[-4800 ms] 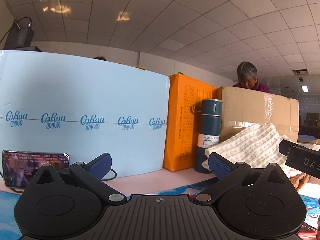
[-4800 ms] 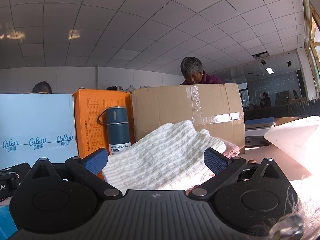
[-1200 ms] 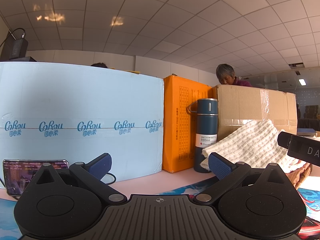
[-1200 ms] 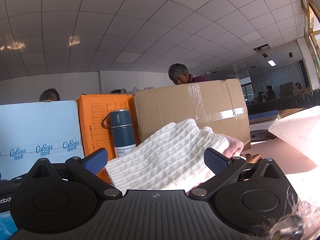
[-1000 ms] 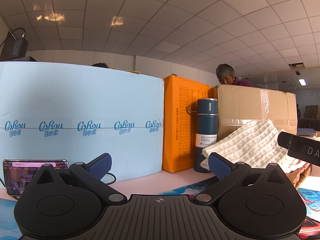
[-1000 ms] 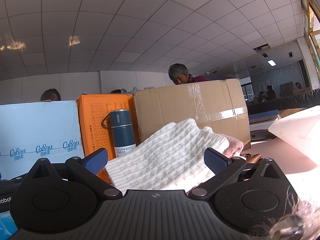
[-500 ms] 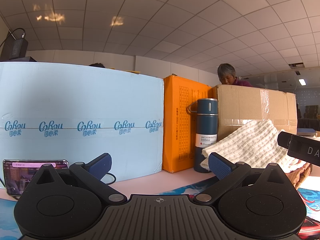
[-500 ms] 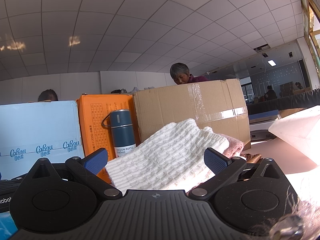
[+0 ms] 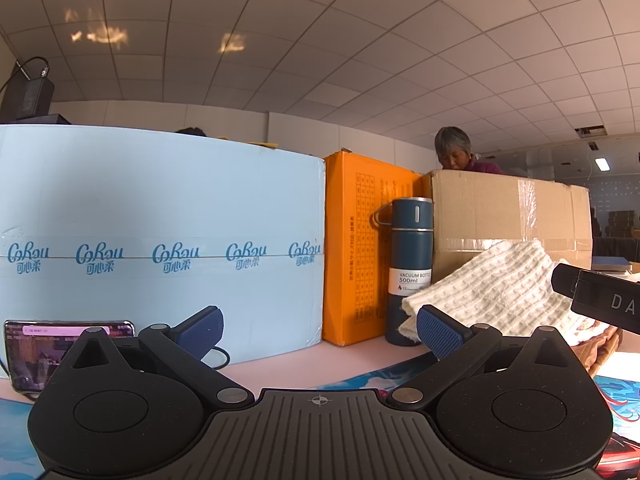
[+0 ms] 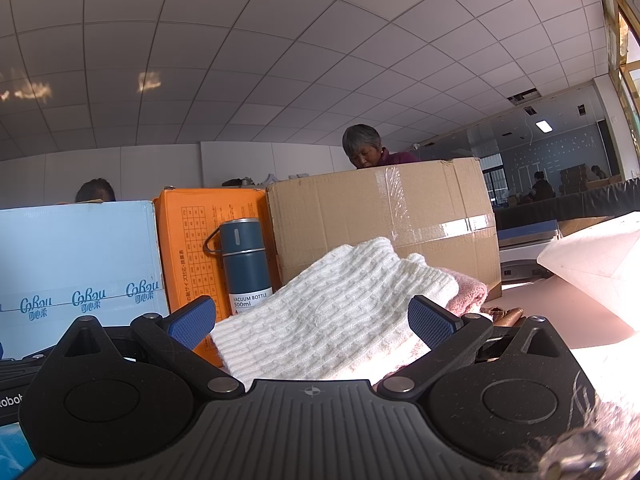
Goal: Fold clothes
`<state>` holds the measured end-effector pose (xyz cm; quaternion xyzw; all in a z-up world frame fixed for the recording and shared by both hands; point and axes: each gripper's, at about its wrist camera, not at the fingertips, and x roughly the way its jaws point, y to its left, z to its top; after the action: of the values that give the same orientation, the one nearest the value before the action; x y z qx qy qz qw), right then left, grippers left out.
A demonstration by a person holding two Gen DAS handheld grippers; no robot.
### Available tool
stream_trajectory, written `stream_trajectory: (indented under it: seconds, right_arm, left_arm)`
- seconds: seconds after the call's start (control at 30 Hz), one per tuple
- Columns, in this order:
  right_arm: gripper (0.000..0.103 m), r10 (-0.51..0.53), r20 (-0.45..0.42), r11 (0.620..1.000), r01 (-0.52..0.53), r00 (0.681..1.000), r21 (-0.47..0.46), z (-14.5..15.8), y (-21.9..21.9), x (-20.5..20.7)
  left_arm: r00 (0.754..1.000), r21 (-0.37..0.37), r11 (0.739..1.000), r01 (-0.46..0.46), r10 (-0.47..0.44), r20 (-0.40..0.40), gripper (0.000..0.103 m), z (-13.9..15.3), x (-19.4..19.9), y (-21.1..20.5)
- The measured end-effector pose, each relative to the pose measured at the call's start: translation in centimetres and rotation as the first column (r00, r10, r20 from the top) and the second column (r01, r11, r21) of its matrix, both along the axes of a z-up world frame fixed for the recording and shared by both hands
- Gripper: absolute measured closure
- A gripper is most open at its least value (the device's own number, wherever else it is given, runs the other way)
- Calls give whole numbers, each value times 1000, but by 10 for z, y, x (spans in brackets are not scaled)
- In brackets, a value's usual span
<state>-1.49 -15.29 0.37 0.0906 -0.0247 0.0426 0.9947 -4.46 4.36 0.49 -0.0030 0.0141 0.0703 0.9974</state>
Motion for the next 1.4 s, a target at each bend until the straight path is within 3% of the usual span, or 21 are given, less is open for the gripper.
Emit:
stream_trajectory:
  seconds: [1.4]
  right_arm:
    - [0,7,9,1000,-7,1000,8,0,-1,-2]
  left_arm:
    - [1000,6,1000,3,-3,-3,0,1,2,-2]
